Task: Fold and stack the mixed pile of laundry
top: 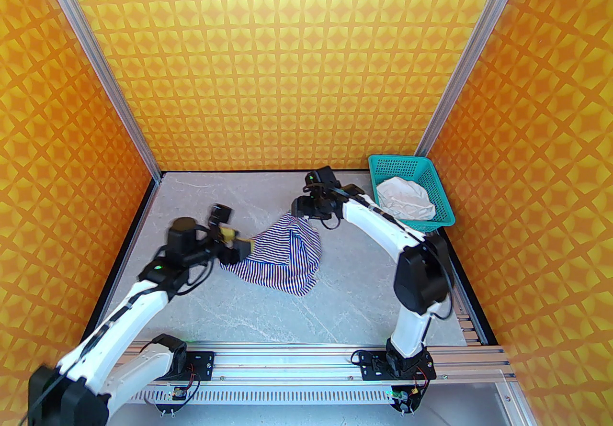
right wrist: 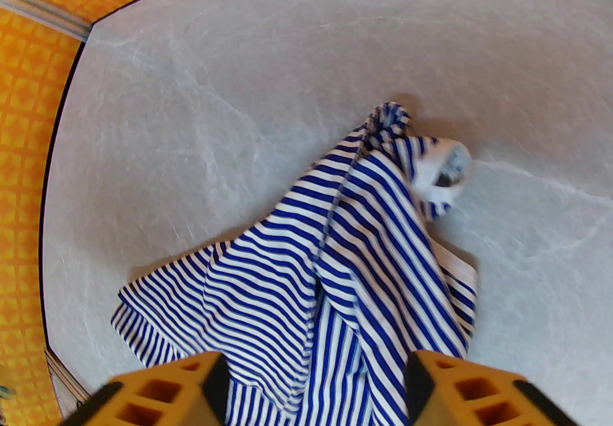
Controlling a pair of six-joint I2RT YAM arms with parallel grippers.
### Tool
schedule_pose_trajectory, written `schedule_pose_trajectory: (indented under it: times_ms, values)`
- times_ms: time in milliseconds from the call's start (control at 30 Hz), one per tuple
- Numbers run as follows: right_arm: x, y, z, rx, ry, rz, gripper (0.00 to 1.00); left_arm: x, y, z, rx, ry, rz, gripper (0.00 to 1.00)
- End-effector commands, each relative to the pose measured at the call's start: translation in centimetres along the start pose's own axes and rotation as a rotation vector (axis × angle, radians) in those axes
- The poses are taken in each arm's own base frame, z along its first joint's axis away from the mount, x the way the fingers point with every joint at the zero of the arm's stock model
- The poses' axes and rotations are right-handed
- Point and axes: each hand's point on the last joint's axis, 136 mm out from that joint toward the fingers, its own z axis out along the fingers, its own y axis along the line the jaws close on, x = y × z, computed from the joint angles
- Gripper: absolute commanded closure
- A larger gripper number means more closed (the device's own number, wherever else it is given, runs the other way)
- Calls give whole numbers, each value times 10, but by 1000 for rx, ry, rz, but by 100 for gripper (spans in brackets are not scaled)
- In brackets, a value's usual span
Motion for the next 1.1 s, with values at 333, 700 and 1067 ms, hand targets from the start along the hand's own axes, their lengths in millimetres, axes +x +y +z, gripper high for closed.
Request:
schedule_pose_trajectory:
  times_ms: [333, 700, 1067]
  values:
    - [110, -61, -9, 7, 148, 43, 43, 80, -4, 103, -79, 437, 254, 24]
    - [82, -48, 5, -37, 103, 83, 53, 91, 23, 162, -164, 535, 338, 40]
    - [47, -38, 30, -53, 95, 100, 57, 114, 45, 176, -220, 614, 355, 85]
